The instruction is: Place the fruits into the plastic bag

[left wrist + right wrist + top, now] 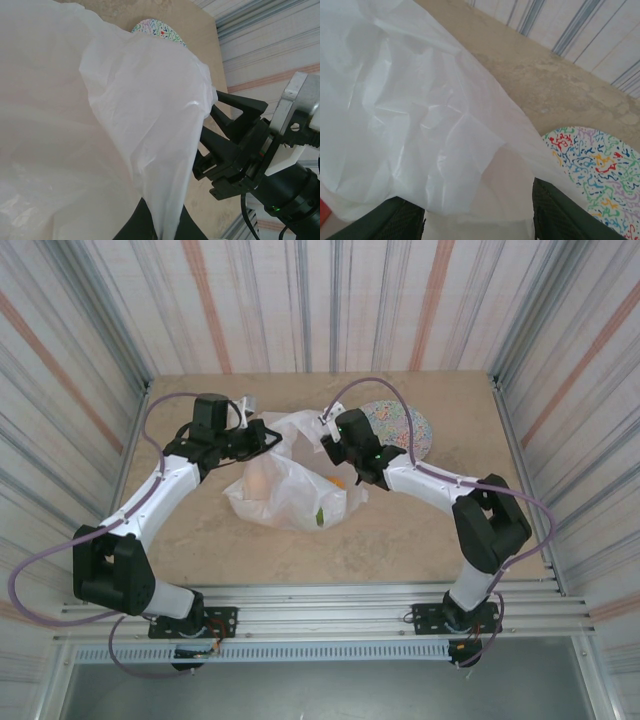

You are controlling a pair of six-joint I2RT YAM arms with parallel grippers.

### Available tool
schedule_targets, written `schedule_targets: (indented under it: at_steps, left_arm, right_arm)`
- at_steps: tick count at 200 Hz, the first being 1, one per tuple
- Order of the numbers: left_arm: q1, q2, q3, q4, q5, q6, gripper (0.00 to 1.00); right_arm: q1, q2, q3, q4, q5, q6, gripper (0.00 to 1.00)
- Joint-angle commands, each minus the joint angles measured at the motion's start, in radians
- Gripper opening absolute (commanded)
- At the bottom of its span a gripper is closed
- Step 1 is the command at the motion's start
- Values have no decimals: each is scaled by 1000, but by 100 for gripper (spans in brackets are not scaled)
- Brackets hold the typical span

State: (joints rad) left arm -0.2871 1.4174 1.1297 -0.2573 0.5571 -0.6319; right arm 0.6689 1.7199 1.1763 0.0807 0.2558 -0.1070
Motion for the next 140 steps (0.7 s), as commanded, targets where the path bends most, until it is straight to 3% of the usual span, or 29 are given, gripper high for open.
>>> schedule_targets:
  at_steps: [1, 53, 85, 140]
  left_arm:
    - [5, 6, -11, 0, 9, 5, 0]
    - [5, 12, -15, 8, 9, 6, 0]
    - [4, 23, -11, 21, 7, -3, 0]
    - [3, 35, -12, 21, -21, 3, 1]
  right_arm:
    - [-4, 25, 36, 22, 13, 16, 46]
    - [-19, -27, 6, 17, -66, 38, 17]
    - [-52, -88, -30, -10, -211, 108, 0]
    - [-133, -191, -107, -1, -462, 274, 0]
